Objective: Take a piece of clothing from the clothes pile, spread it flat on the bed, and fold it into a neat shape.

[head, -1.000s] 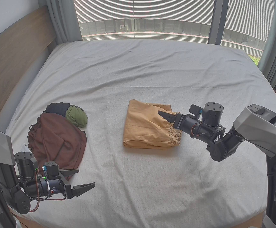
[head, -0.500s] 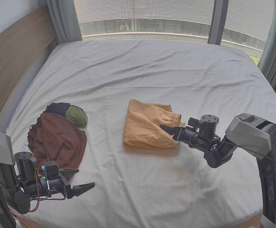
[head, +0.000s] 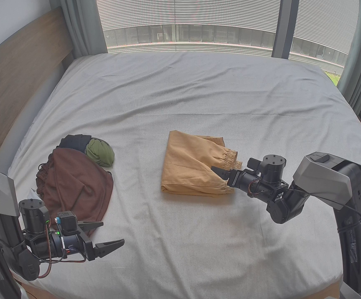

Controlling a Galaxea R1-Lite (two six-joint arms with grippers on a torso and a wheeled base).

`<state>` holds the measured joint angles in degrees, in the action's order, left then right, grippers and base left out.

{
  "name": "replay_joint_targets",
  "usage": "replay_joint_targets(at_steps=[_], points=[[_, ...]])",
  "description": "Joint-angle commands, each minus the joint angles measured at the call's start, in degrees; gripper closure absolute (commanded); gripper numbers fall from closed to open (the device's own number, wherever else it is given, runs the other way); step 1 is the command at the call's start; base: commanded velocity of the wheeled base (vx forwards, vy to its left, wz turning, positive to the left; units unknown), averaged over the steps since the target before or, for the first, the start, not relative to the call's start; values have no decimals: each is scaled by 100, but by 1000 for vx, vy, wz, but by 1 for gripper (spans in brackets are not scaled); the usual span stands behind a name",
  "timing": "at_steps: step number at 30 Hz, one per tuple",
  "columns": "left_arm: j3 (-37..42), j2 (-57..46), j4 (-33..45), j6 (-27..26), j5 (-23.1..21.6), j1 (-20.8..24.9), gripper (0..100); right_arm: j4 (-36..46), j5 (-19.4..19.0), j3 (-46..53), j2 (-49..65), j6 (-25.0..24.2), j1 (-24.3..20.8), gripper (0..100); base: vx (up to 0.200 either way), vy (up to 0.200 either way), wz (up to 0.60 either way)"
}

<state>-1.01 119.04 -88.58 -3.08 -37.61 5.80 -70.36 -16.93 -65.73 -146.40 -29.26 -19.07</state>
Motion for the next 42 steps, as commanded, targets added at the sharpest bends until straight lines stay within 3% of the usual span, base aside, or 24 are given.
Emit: replay_joint_targets(at_steps=[1,8,12,18,23,27,33,42], points=[[-39,-83,-10,10,-1,17,0,-127,15,430,656,-1,-1,0,0,0,0],[-242,-1023,-2,221,-1,35,0,-118,15,1519,2502,17,149,0,0,0,0],[-312,-1735,-2,555,43,316,0,-109,15,2187,3495,104,307,0,0,0,0],[-215,-2869,16,1214,87,835,0,-109,-47,3761,5235,1027,615,0,0,0,0],[48,-3423,25,1143,447,1195,0,49,-56,4763,6747,1168,623,0,0,0,0],[101,-3616,104,889,588,1204,0,366,-47,5053,7406,1186,632,0,0,0,0],[101,-4302,983,572,588,1230,0,1192,-21,5483,8848,1186,632,0,0,0,0],[101,-6279,3180,651,869,1160,0,2703,-12,5993,10913,1177,694,0,0,0,0]])
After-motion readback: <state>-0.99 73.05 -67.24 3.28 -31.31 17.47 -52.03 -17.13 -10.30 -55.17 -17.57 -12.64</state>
